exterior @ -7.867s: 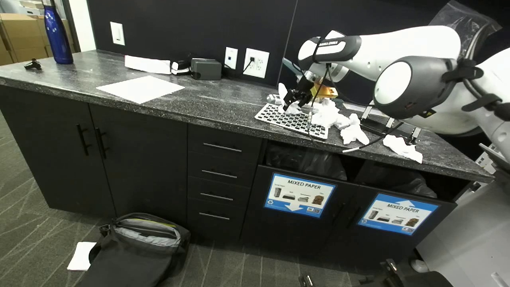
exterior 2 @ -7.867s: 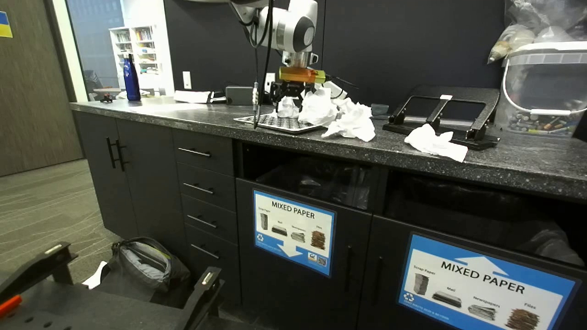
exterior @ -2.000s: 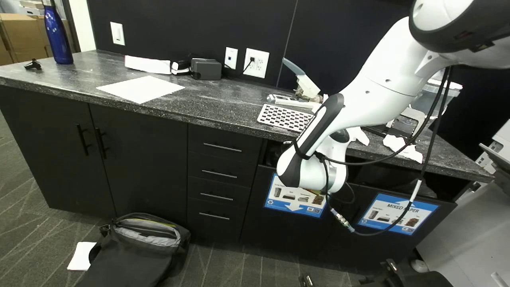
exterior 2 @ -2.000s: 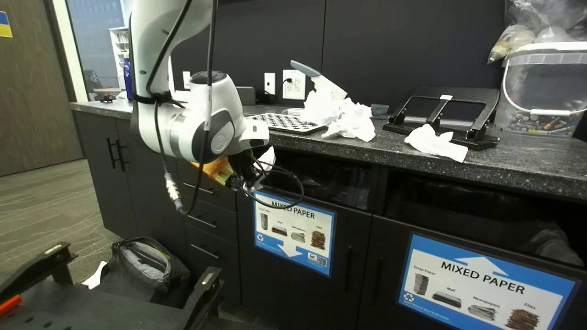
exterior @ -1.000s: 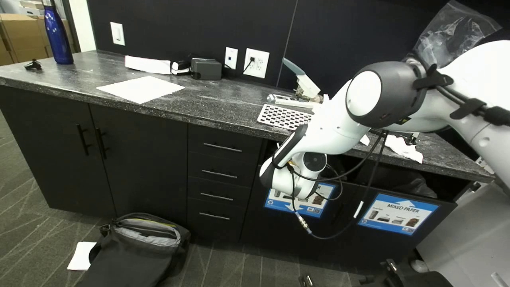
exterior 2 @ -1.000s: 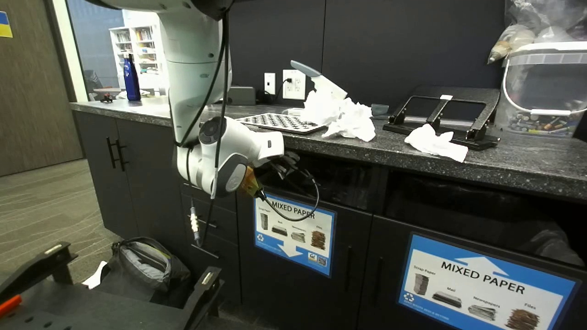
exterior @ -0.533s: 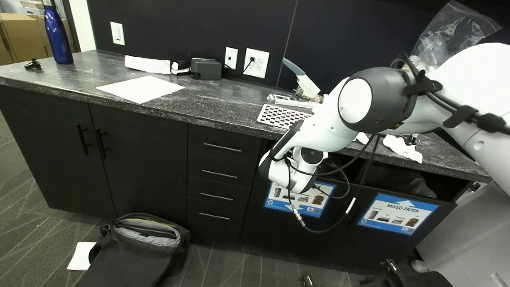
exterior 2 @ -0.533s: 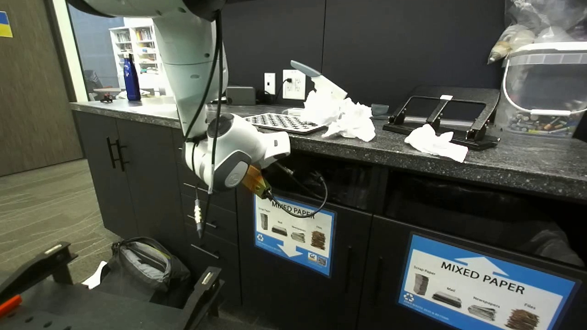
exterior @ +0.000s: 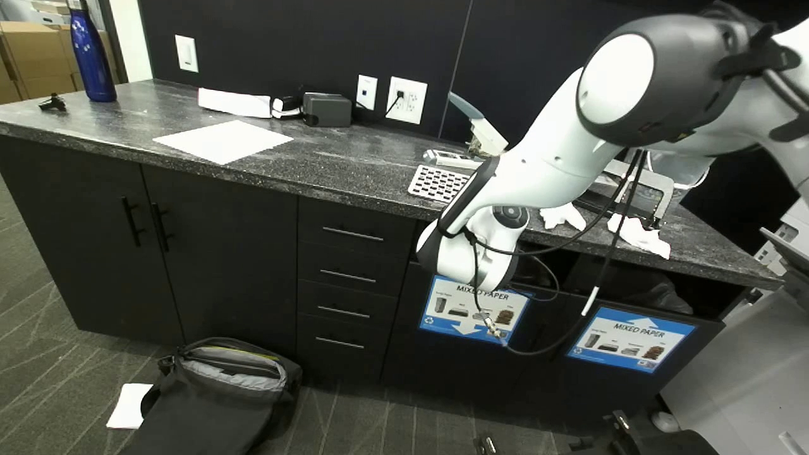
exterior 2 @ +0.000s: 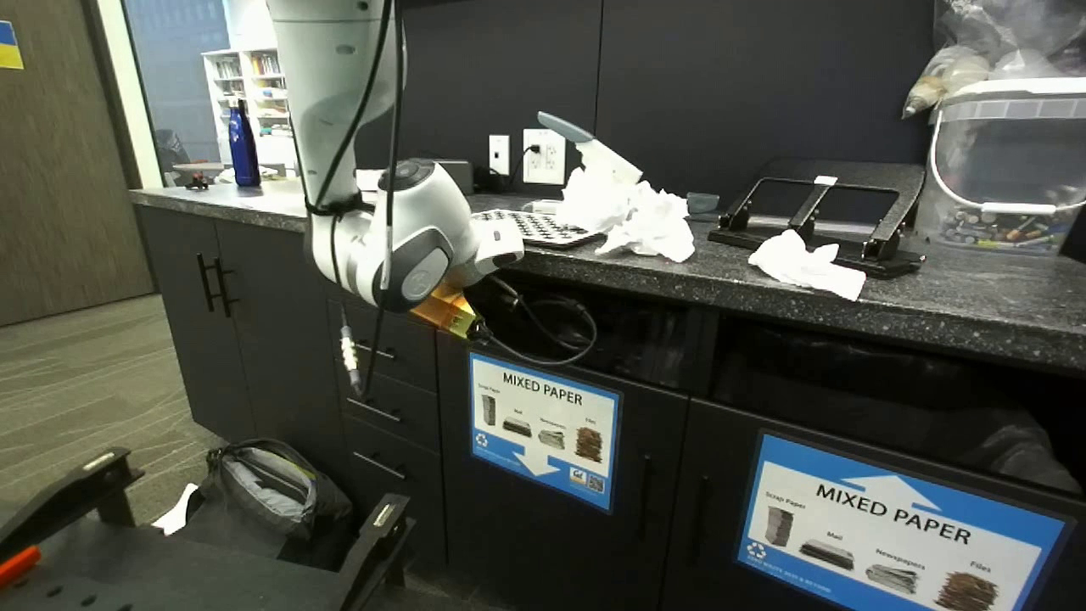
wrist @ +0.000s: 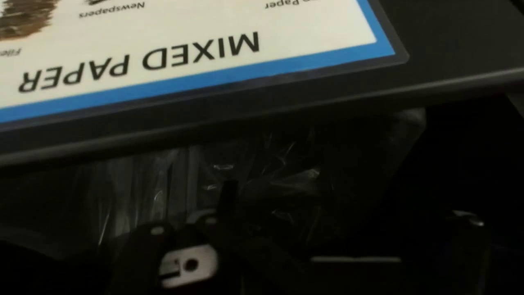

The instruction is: Pick up the papers from the counter and throw them in the bin

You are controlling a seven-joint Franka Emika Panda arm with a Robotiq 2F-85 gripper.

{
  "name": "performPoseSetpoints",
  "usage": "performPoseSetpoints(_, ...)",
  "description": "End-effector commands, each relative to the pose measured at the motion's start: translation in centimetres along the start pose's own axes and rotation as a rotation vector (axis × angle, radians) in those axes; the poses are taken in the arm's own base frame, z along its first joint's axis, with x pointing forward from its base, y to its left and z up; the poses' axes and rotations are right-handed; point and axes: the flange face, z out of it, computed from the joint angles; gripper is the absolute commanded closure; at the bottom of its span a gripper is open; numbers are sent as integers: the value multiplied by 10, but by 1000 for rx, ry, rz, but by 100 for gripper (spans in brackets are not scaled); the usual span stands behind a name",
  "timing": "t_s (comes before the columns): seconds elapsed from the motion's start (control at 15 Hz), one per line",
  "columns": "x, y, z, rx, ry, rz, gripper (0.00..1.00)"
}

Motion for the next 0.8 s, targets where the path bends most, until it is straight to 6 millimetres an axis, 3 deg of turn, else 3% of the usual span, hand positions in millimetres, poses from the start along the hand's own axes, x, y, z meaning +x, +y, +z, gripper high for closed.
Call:
performPoseSetpoints(0.0, 11, 1, -70, 23, -55, -64, 0)
performPoseSetpoints(0.2, 9, 5, -107, 41, -212, -109, 0)
performPoseSetpoints(0.6, 28, 21, -175, 65, -558, -234, 0)
performPoseSetpoints(0.73, 62, 25, -196, 9, -604, -267, 0)
